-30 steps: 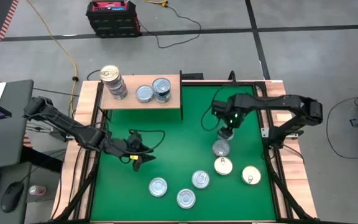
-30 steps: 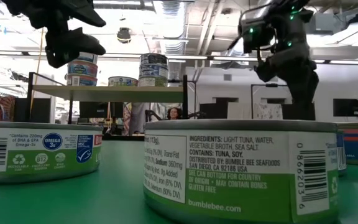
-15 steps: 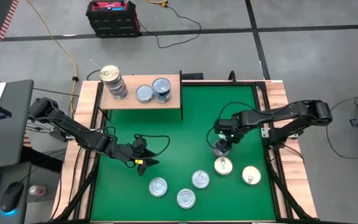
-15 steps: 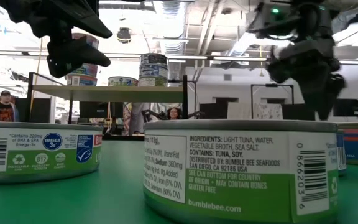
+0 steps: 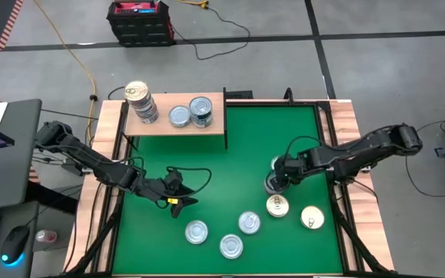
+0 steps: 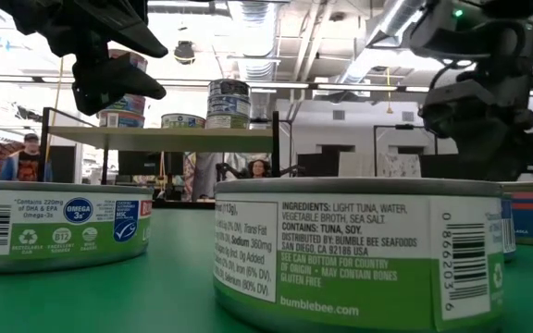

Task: Stack canned seafood by type on shelf
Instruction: Stack the red tuna can on top of the dark blue tuna can on the shelf

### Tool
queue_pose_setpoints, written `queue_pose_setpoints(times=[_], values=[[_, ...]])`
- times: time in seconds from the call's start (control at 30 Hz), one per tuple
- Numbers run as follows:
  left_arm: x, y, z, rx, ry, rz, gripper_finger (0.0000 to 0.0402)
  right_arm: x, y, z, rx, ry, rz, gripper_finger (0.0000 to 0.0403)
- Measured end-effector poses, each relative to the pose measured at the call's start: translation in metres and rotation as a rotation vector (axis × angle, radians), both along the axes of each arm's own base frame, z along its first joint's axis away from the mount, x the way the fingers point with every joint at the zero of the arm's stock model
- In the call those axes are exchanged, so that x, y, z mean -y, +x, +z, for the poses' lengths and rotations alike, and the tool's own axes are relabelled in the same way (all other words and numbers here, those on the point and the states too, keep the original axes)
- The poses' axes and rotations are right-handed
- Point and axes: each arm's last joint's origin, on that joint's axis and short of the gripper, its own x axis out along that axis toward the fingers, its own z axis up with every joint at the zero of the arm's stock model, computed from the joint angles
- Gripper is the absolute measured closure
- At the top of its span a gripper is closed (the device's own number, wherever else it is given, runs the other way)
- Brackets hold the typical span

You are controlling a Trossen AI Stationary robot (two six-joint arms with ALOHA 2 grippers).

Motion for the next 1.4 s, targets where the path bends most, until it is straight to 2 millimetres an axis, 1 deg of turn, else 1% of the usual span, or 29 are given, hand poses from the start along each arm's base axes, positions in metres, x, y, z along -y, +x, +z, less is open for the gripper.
queue_pose_setpoints(times=[0.13,0.33,0.5,0.63,0.7,0.77,0.9,1.0,1.1,1.2,1.3,1.4], values=[[0.000,0.000,0.000,0.000,0.000,0.000,0.0214,-0.005,-0.005,-0.009,-0.018,0.000,-0.009,0.0226],[0.000,0.000,0.000,0.001,0.003,0.004,0.0214,-0.008,-0.011,-0.019,-0.008,0.012,-0.028,0.0300],[0.000,0.000,0.000,0.001,0.016,0.000,0.0214,-0.004,-0.015,-0.021,-0.049,0.000,-0.052,0.0353],[0.000,0.000,0.000,0.001,0.014,0.001,0.0214,-0.002,-0.022,-0.022,-0.102,-0.033,-0.049,0.0382],[0.000,0.000,0.000,0.002,0.014,0.001,0.0214,0.001,-0.028,-0.025,-0.159,-0.063,-0.060,0.0387],[0.000,0.000,0.000,0.002,0.015,0.001,0.0214,0.004,-0.030,-0.024,-0.175,-0.080,-0.068,0.0386],[0.000,0.000,0.000,0.002,0.013,-0.003,0.0214,0.010,-0.034,-0.023,-0.209,-0.097,-0.070,0.0366],[0.000,0.000,0.001,0.007,0.010,-0.005,0.0214,0.014,-0.035,-0.019,-0.189,-0.093,-0.085,0.0356],[0.000,0.001,0.001,0.013,0.002,-0.004,0.0214,0.014,-0.037,-0.006,-0.164,-0.092,-0.085,0.0354],[0.000,0.001,0.003,0.024,-0.020,0.003,0.0214,0.014,-0.039,0.016,-0.150,-0.117,-0.081,0.0353],[0.000,0.001,0.003,0.028,-0.027,0.009,0.0214,0.013,-0.039,0.039,-0.117,-0.134,-0.020,0.0353],[-0.001,0.001,0.003,0.038,0.016,0.041,0.0214,0.008,-0.034,0.055,-0.065,-0.144,0.047,0.0345]])
